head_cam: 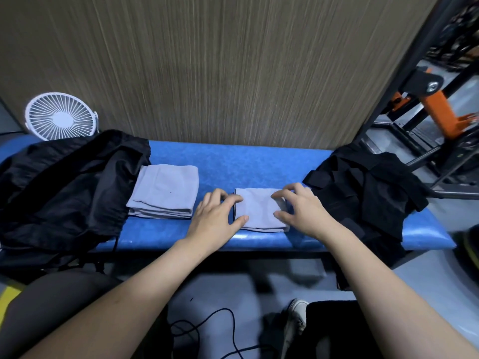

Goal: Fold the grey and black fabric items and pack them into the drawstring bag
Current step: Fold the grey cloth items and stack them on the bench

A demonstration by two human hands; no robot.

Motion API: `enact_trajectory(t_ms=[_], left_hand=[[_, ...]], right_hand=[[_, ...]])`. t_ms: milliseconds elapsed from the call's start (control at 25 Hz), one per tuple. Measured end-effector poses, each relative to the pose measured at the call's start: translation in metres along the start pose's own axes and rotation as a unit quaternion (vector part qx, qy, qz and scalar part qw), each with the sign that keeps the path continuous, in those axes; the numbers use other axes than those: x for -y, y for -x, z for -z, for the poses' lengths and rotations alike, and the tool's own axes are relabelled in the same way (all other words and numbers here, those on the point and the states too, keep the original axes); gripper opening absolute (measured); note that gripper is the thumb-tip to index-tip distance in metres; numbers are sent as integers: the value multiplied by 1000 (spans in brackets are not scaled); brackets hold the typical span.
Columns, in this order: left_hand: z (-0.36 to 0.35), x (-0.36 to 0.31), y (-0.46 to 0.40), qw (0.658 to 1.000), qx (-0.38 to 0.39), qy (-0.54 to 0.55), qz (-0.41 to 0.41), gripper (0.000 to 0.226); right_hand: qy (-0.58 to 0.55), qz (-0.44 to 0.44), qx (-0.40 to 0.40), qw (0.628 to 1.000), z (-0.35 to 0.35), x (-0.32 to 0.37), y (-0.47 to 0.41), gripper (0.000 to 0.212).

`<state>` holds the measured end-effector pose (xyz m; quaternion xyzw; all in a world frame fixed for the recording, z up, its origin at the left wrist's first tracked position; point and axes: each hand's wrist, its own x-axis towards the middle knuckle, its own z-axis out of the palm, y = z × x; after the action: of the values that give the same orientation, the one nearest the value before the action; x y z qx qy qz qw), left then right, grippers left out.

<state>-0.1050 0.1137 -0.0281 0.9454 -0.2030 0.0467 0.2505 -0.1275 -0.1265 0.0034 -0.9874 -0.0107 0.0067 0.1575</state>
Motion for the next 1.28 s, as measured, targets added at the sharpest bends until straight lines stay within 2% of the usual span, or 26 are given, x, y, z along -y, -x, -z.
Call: enact_trajectory(t_ms=[160,280,440,600,760,840,960,1160,1240,1280], left_hand=[[2,-5,-3,1000,10,-11,13,54],[7,-9,-8,999,34,8,27,55],[10,-11,-14,993,70,80,46,56],[9,-11,-14,981,84,165,52,50],[13,-10,-18,964,84,246,55,45],[20,-16,-18,931,107,340,72,47],[34,-26,-15,843,146,507,102,51],[35,-42,-14,675,214,694,129,60],[33,-49,-16,642,224,720,138,63],[32,-51,-18,637,224,725,136,62]], right_hand=[[12,-24,21,999,-1,0,2,45],[-90,-31,28,995,5,2,5,48],[-240,-48,55,968,12,5,14,50],[-319,-47,14,946,12,9,16,50],[-432,0,-13,902,24,15,22,53],[-469,28,-15,883,29,18,24,52],[-548,53,-5,835,34,23,26,51],[-665,74,8,743,41,27,30,50],[-683,65,7,727,46,27,31,51],[-688,56,3,723,48,26,32,50]])
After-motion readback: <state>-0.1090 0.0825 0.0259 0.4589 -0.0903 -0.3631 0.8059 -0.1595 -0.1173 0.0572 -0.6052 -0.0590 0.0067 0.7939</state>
